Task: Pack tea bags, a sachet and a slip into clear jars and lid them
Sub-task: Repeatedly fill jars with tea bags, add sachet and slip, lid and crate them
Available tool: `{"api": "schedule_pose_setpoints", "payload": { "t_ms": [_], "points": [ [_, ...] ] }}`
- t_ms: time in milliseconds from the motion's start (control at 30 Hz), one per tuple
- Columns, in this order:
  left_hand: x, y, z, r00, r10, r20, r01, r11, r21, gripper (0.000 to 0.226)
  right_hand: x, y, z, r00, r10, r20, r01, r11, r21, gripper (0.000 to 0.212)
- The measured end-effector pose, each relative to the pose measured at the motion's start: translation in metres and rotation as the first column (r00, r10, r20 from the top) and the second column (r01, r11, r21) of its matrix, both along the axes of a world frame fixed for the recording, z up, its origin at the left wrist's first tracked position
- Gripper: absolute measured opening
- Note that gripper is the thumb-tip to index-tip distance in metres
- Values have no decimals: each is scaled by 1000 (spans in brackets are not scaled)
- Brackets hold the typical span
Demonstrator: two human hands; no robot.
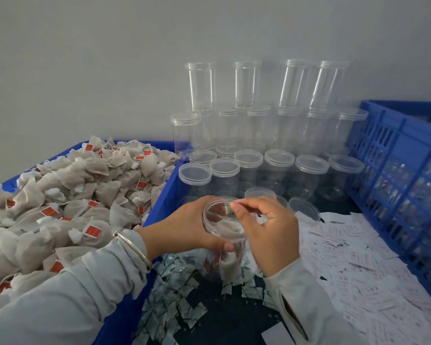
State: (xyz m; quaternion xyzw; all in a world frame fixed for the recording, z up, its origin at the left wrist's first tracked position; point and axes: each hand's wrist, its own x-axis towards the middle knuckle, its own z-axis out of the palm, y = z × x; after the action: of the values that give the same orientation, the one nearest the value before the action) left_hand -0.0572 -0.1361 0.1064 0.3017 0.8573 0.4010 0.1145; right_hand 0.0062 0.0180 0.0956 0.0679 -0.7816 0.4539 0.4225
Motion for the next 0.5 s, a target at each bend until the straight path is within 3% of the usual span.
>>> {"api": "schedule_pose_setpoints", "payload": {
  "t_ms": [200, 333, 433, 500],
  "points": [
    [7, 11, -1, 999, 42, -21, -41, 996, 80, 78, 12, 19, -4, 1000, -6, -13, 6, 1000, 19, 8],
    [16, 29, 2, 996, 78, -41, -74, 992, 104, 80, 20, 48, -12, 993, -110, -38, 110, 994, 6, 9],
    [22, 43, 5, 992, 104, -75, -94, 988, 124, 62, 22, 80, -26, 975, -217, 49, 213, 974, 74, 8],
    [22, 50, 6, 987, 129, -91, -116, 985, 130, 54, 22, 103, -41, 931, -290, 221, 256, 952, 170, 12]
  ]
}}
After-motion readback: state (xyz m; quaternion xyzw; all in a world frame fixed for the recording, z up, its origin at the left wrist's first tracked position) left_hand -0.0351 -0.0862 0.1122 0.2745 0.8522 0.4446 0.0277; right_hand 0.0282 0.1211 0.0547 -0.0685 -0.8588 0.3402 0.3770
